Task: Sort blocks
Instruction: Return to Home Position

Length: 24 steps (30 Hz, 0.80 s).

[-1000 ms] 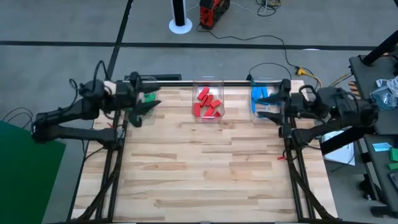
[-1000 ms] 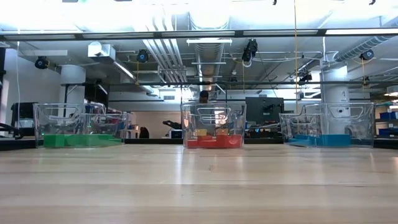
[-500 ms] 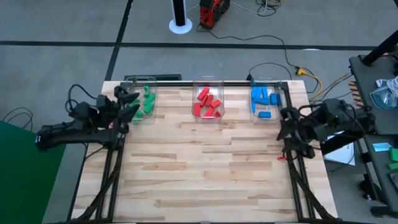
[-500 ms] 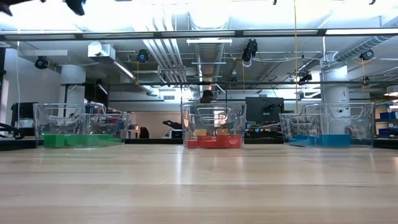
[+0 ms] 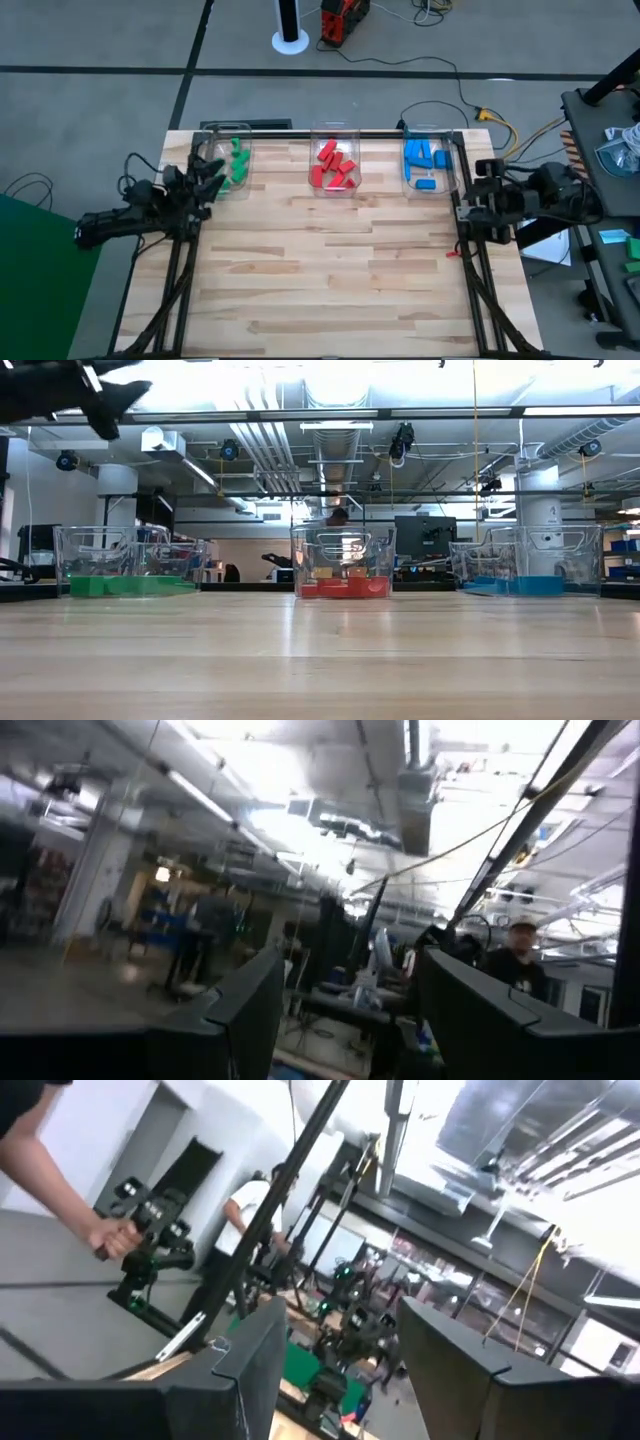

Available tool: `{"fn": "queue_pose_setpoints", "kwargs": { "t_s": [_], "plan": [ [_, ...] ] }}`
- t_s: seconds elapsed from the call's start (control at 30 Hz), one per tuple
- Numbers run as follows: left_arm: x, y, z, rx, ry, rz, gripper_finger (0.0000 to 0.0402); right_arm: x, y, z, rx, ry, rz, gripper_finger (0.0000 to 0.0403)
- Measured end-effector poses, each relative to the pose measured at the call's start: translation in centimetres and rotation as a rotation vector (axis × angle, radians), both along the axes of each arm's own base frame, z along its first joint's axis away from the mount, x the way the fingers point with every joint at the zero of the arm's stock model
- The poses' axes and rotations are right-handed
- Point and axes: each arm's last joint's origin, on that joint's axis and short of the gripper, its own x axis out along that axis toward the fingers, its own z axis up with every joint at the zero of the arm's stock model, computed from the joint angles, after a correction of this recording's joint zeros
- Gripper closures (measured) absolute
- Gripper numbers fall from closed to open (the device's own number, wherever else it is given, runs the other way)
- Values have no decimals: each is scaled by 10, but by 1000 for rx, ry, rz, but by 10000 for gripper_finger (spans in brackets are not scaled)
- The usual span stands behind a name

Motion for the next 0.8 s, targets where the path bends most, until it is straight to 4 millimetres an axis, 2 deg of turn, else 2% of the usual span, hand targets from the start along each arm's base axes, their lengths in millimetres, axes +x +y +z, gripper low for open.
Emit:
{"fn": "queue_pose_setpoints", "kwargs": {
  "t_s": [0.17,0.27,0.33,0.43,0.63,0.8],
  "plan": [
    [9,2,-19,-53,55,-18,193,-10,-2,-25,12,-32,-7,215],
    [13,2,-32,-85,67,-38,193,-2,-1,-39,21,46,-14,213],
    [14,2,-40,-106,74,-49,193,5,-1,-41,54,58,-29,214],
    [16,2,-43,-114,106,-55,193,12,-1,-53,89,82,-60,219],
    [19,2,-51,-82,215,-34,193,34,-2,-96,228,134,-201,229],
    [21,3,-61,-114,311,-25,193,50,1,-141,203,102,-212,232]
  ]
}}
